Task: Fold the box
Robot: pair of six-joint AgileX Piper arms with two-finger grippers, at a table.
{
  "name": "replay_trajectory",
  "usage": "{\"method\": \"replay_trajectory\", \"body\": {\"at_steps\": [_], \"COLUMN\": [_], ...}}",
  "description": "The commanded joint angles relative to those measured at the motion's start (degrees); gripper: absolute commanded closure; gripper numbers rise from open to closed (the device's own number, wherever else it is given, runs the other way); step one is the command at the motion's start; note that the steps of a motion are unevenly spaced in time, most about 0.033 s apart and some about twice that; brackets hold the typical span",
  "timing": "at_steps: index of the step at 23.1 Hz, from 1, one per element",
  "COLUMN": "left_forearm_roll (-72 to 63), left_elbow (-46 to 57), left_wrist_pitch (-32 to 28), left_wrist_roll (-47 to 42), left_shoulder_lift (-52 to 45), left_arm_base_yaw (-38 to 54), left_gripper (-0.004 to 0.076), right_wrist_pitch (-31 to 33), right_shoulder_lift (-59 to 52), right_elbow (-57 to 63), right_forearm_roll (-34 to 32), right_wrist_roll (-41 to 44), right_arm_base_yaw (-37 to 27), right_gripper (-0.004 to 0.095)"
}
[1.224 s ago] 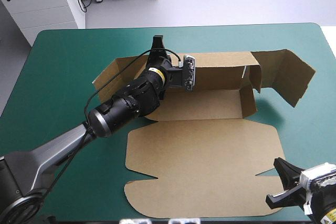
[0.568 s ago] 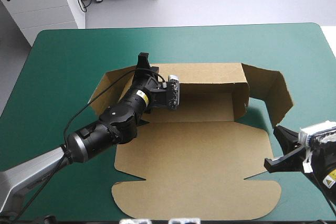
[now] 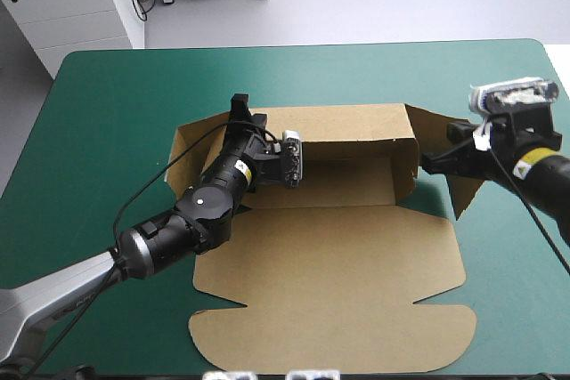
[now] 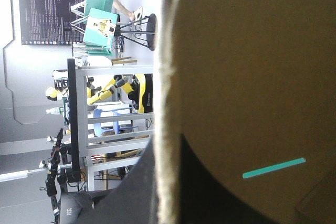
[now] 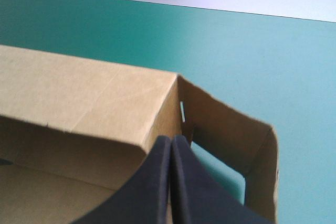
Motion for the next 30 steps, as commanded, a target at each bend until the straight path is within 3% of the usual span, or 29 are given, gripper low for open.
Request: {"method": "replay_trajectory", "body": {"at_steps": [1,14,19,23,30], "left_forearm_roll": [2.63,7.42,7.65,7.65,7.90], "left_elbow": [0.28,2.02,2.02,2.02,2.02], "left_wrist_pitch": [1.63,3.56,3.60,2.74,2.78], "left_wrist_roll": [-1.21,-8.55,-8.68,-8.91,-13.21], "left_shoulder_lift": [-2.00,-2.00,-2.00,-2.00,-2.00], "left_arm_base_yaw": [-0.18,-0.18,-0.18,-0.18,-0.18], "left_gripper": [0.0731,0.0731,0.0731,0.0731,0.0731], "right_wrist_pitch": [-1.42,9.07,17.29,22.27,25.41], "right_shoulder_lift": [5.45,28.65,39.52,43.29,46.33], "right_elbow": [-8.25,-30.55,-39.68,-39.86,-39.86], "right_forearm_roll": [-2.00,-2.70,7.32,8.32,8.35], "right_wrist_roll": [0.17,2.10,2.00,-0.39,-0.39], "right_arm_base_yaw": [0.01,-1.59,-10.23,-10.87,-10.87], "right_gripper": [0.0926,0.0926,0.0926,0.0926,0.0926]}}
